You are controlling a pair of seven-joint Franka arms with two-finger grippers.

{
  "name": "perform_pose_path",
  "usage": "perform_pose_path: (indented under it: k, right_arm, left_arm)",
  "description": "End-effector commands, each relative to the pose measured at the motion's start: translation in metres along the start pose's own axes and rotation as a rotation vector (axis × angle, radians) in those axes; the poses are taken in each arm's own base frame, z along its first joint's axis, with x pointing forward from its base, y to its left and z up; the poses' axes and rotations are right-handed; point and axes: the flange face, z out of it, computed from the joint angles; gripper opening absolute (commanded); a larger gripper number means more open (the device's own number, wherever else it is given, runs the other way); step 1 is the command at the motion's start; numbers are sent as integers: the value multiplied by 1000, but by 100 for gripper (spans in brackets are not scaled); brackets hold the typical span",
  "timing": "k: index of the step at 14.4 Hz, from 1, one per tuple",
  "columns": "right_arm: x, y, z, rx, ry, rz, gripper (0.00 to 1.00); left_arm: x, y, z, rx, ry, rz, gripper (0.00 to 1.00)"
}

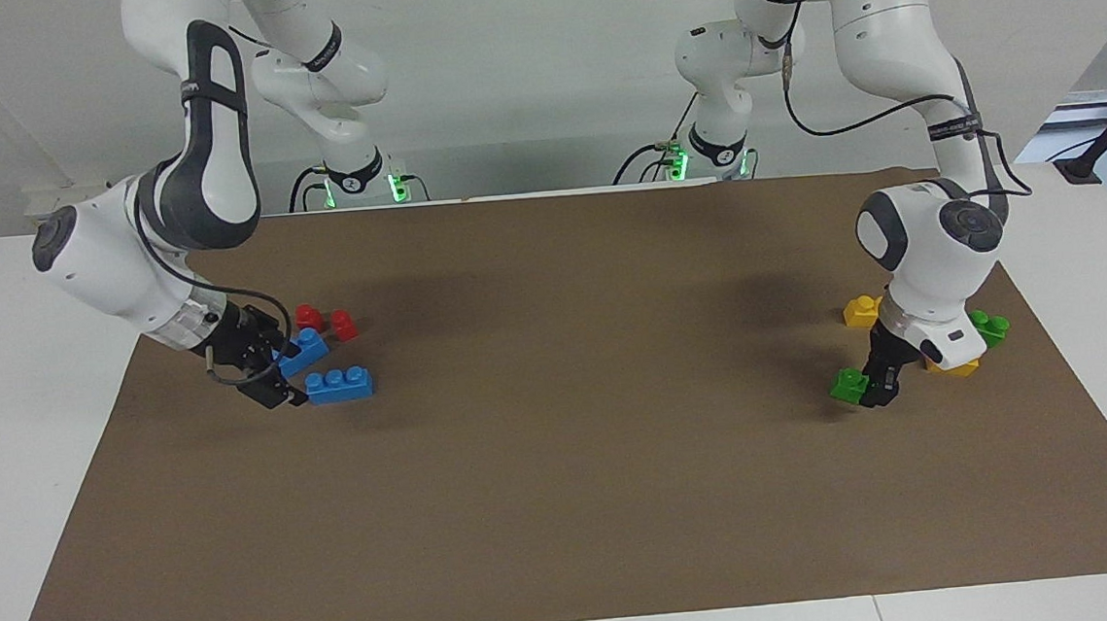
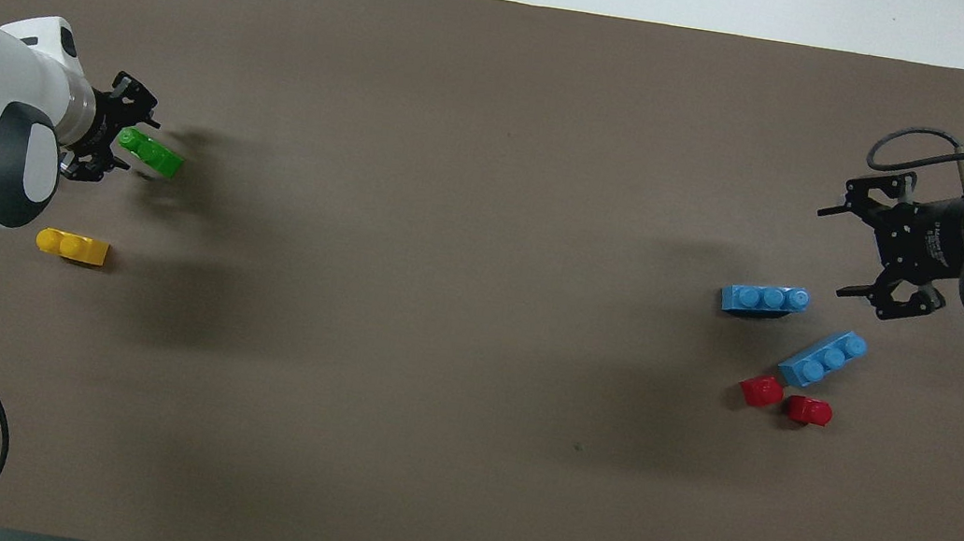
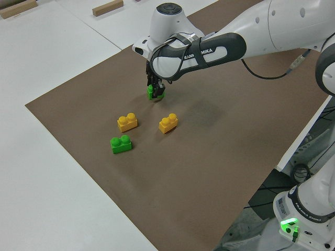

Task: Remove green block with left arm and hold with right

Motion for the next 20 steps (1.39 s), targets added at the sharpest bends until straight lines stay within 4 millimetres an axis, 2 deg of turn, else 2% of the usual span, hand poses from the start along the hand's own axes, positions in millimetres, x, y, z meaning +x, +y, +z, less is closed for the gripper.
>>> perform_pose_path:
  k: [1,2,4,5,7,10,12,13,15,17,20]
  right_arm:
    - [-29,5,-62,-35,73,-299,99]
    - [-39,9,-82,-63,100,-404,99]
    - [-60,18,-120,-114,138,-600,99]
    - [-75,18,-133,-140,144,-690,99]
    - [-85,20,-155,-180,175,-824,99]
    - [-92,19,-169,-192,175,-900,99]
    - [-95,18,-168,-230,189,-982,99]
    - [-105,15,-166,-243,196,-996,100]
    - [-108,17,-164,-252,193,-998,100]
    - [-109,15,-166,-245,205,-1012,100]
    - [-107,14,-166,-258,234,-1019,100]
  left_arm:
    - [4,4,-6,-12,25,31,100]
    - [5,2,-12,-10,26,38,100]
    - [4,3,-42,-17,32,90,100]
    - [4,1,-63,-18,37,119,100]
    - [0,-4,-97,-10,36,243,100]
    - [-4,-4,-160,21,10,465,100]
    - [-5,-2,-198,48,-23,623,100]
    - [-7,-5,-216,46,-33,704,100]
    - [-15,-18,-251,36,-33,803,100]
    - [-26,-30,-276,47,-49,842,100]
    - [-41,-45,-296,62,-82,955,100]
